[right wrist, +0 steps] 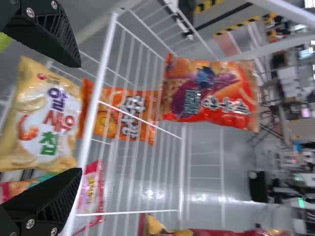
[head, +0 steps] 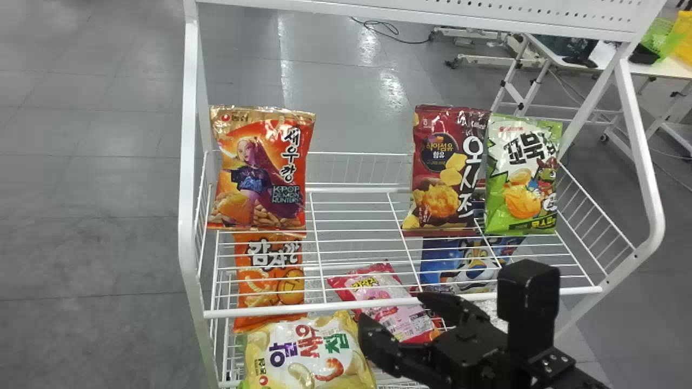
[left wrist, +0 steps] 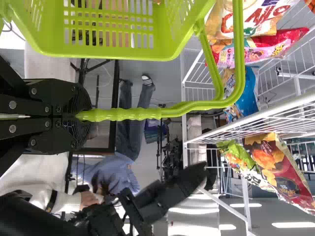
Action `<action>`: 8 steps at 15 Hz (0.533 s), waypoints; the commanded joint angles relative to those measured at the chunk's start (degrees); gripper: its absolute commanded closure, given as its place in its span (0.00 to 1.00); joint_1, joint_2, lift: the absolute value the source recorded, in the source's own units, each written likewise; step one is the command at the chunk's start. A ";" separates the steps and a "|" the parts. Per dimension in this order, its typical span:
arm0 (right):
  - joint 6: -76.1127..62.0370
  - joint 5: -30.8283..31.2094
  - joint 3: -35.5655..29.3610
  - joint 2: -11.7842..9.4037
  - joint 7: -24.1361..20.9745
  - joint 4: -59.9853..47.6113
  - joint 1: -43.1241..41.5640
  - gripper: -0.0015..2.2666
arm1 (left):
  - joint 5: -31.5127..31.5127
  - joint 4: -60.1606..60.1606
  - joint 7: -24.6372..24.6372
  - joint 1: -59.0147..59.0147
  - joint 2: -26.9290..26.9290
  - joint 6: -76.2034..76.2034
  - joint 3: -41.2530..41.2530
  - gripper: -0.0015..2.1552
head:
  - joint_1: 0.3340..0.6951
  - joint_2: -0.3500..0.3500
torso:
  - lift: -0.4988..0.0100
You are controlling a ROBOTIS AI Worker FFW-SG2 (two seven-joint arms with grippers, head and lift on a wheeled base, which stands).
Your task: Hold basket handle with left hand then pick spicy shrimp crackers with right hand and place into basket
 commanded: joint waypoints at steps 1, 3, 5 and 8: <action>-10.13 -0.09 -0.26 0.86 0.07 2.77 0.41 0.03 | -0.14 0.10 -0.04 0.00 -0.05 0.07 -0.08 0.88 | 1.00 0.23 | 0.91; -17.86 -0.09 -0.70 1.82 0.07 5.05 1.29 0.03 | -0.23 0.19 -0.04 0.00 -0.23 0.07 0.01 0.88 | 1.00 0.23 | 0.91; -24.19 -0.18 -0.79 2.26 -0.19 7.78 1.99 0.03 | -0.23 0.28 -0.13 0.00 -0.49 0.07 0.01 0.88 | 1.00 0.21 | 0.91; -34.74 -0.45 -0.70 2.35 -3.00 11.73 3.93 0.02 | -0.49 0.28 -0.39 0.00 -0.85 0.07 0.10 0.88 | 1.00 0.16 | 0.91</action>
